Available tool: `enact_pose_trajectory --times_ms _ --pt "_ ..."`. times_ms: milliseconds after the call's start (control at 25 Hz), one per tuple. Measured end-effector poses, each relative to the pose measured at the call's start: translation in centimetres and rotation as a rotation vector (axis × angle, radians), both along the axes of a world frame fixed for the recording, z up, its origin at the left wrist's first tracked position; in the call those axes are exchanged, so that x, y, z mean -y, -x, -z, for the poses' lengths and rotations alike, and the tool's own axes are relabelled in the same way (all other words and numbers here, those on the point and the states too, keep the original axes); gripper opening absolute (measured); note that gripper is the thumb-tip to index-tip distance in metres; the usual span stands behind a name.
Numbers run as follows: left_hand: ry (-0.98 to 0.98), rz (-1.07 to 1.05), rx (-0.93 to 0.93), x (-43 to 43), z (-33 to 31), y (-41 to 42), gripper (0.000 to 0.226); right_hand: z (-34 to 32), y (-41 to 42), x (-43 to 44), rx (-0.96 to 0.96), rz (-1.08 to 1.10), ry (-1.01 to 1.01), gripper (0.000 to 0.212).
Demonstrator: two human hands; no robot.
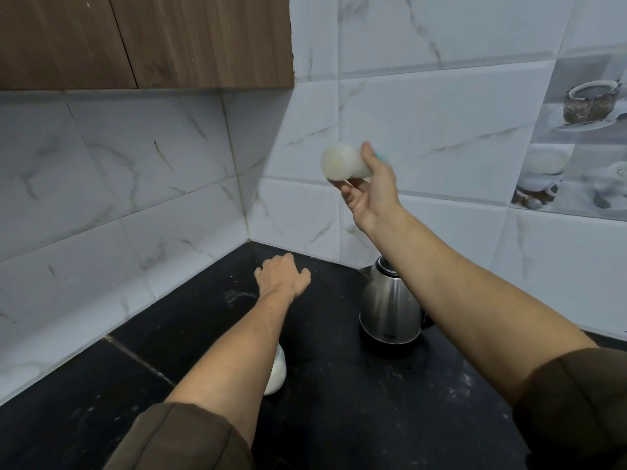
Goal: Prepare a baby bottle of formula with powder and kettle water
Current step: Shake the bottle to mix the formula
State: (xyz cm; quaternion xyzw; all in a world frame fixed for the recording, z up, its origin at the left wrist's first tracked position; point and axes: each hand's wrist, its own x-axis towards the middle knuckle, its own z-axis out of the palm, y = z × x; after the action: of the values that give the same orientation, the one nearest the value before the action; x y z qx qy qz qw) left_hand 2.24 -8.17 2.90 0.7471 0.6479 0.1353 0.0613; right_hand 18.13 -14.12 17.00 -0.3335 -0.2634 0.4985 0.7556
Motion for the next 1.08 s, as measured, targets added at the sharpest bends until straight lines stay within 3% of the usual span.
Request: enact_pose_trajectory --times_ms 80,200,280,400,440,560,640,800,1000,1080 --pt "0.004 -0.004 0.001 0.1 -0.1 0.0 0.052 0.0 0.2 -0.1 -0.129 -0.06 0.087 0.057" --pt "0.008 -0.005 -0.003 0.0 -0.1 -0.2 0.053 -0.2 0.8 1.7 0.094 -0.275 0.019 0.046" --pt "0.004 0.001 -0.004 0.1 -0.1 -0.2 0.053 -0.6 0.9 2.3 0.141 -0.286 -0.025 0.043" --pt "0.003 0.0 -0.002 0.2 0.1 0.0 0.052 -1.1 0.2 1.5 -0.142 -0.16 0.093 0.036" --pt "0.003 0.0 -0.005 0.3 0.1 0.1 0.052 -1.1 0.0 1.5 -0.149 -0.172 0.117 0.035" --pt "0.009 -0.002 -0.011 0.3 0.1 0.1 0.052 -0.9 0.0 1.8 0.133 -0.319 0.012 0.043" --pt "0.006 -0.001 -0.013 0.4 0.1 0.1 0.052 -0.8 0.4 2.2 0.189 -0.33 -0.038 0.043" --pt "-0.001 -0.002 -0.01 0.3 0.0 0.2 0.053 -1.0 0.6 1.5 -0.112 -0.196 0.153 0.033" --pt "-0.014 -0.001 -0.005 0.4 -0.3 0.4 0.052 -0.7 0.9 1.6 0.301 -0.463 -0.109 0.047" --pt "-0.014 -0.004 -0.005 0.4 -0.3 0.7 0.051 -0.9 0.5 1.5 0.216 -0.358 -0.044 0.046"
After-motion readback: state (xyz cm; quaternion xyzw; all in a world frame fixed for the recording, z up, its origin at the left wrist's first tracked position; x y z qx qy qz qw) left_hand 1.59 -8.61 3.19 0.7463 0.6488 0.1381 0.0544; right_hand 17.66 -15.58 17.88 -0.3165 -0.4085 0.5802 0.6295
